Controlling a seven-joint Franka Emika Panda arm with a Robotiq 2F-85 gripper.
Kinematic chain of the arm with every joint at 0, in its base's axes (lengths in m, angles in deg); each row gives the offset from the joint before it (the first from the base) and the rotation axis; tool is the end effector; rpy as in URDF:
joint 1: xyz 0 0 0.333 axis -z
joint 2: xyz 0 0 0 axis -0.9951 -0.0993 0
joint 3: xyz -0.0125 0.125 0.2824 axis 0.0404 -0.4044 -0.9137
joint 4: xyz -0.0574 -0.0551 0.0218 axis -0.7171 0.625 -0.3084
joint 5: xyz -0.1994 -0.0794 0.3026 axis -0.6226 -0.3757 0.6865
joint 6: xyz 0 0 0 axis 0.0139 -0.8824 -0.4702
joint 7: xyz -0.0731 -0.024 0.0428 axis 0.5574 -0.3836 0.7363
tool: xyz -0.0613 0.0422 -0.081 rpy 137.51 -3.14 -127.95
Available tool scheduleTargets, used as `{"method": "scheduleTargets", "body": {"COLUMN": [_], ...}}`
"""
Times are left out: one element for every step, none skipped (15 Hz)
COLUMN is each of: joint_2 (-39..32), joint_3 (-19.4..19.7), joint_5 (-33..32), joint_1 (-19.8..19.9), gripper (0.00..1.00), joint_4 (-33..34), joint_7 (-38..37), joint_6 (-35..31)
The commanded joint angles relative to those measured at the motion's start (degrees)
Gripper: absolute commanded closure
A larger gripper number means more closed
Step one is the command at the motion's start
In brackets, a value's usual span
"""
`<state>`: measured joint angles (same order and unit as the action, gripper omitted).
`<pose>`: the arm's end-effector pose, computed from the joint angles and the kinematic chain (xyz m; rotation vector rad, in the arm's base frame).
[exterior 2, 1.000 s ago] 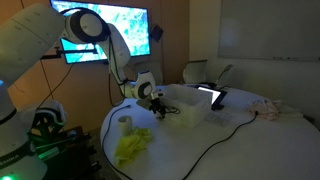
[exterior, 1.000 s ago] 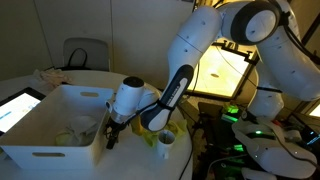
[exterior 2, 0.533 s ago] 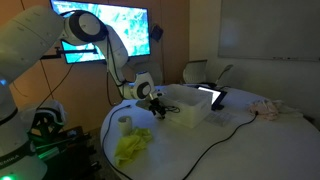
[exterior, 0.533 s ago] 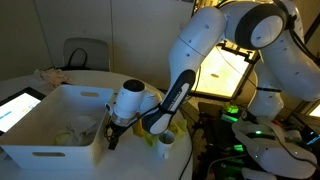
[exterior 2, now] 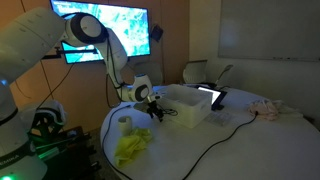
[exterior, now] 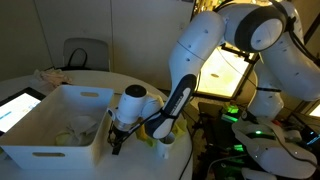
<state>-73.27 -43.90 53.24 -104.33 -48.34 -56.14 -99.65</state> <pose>0.5895 0.1714 0.0848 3.0346 0.3730 0.4164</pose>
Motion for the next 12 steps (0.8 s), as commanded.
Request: {"method": "scheduleTargets", "body": {"joint_2": [0.4,0.3,0.3,0.0,-0.1,-0.3,-0.7,-0.8,-1.3,-1.5,-1.6,-1.8], "joint_3": [1.3,1.6,1.8,2.5,3.4,4.4,6.4,7.5,10.4,11.5,12.6,13.5], "joint_5": [2.3,2.7,3.1,3.6,4.3,5.2,6.0,6.9,8.2,9.5,10.6,11.4], "joint_1": [-1.8,-2.0,-2.3,-3.0,-3.8,-4.8,-6.6,-7.6,-10.3,-11.4,-12.6,-13.5], "gripper": [0.0,0.0,0.0,0.0,0.0,0.0,0.0,0.0,0.0,0.0,0.0,0.01], "joint_4": [-1.1,-1.1,-1.2,-1.3,-1.3,-1.4,-1.4,-1.7,-1.7,-2.0,-2.2,-2.4], "joint_7": [0.9,0.5,0.3,-0.3,-0.6,-1.1,-1.9,-1.9,-3.1,-3.2,-3.0,-2.7], "joint_6": [-2.9,-3.6,-4.2,-5.5,-6.4,-7.3,-8.6,-9.7,-10.9,-11.6,-11.7,-11.8]}}
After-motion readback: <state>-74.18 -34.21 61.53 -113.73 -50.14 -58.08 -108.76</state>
